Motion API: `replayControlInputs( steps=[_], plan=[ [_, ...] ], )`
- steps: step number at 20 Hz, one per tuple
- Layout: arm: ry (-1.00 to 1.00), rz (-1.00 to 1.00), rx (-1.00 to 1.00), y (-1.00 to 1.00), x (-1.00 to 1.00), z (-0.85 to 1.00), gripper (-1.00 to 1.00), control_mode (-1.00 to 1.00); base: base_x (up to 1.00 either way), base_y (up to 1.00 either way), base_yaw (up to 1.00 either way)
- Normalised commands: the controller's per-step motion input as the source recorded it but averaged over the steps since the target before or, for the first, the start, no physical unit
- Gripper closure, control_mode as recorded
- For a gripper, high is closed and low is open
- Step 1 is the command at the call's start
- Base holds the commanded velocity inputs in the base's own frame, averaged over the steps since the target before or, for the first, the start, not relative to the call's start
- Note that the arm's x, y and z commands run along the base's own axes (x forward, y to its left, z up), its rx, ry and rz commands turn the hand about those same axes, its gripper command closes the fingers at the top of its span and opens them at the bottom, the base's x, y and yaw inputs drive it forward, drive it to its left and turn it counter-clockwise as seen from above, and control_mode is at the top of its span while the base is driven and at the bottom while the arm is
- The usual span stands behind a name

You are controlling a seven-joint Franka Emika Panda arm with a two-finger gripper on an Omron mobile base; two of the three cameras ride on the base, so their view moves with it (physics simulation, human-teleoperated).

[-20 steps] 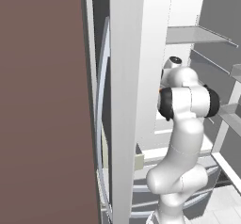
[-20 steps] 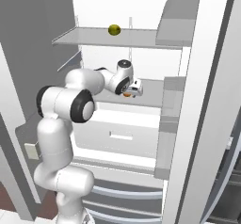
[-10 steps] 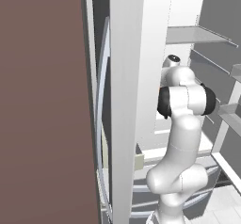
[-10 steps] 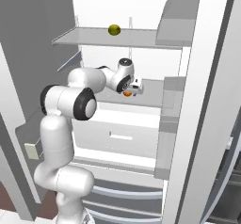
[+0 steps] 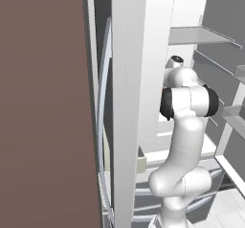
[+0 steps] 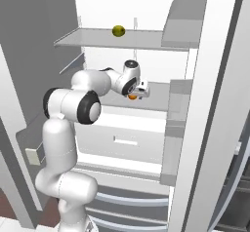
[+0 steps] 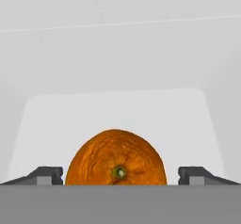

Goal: Pick the pear and tangerine from the fridge and place them inside the tupperware on the counter.

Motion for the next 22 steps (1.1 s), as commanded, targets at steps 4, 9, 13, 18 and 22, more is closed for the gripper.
replayControlInputs(
  steps=[4,9,13,18,22],
  plan=[
    [0.00,0.00,0.00,0.00,0.00,-0.23,1.00,-1.00,0.00,0.00,0.00],
    [0.06,0.00,0.00,0.00,0.00,-0.12,1.00,-1.00,0.00,0.00,0.00],
    [0.01,0.00,0.00,0.00,-0.20,-0.05,1.00,-1.00,0.00,0.00,0.00],
    [-0.15,-0.01,0.00,-0.06,-0.72,0.20,1.00,-1.00,0.00,0.00,0.00],
    [-0.01,0.00,0.00,-0.17,-0.75,0.43,1.00,-1.00,0.00,0.00,0.00]
  ],
)
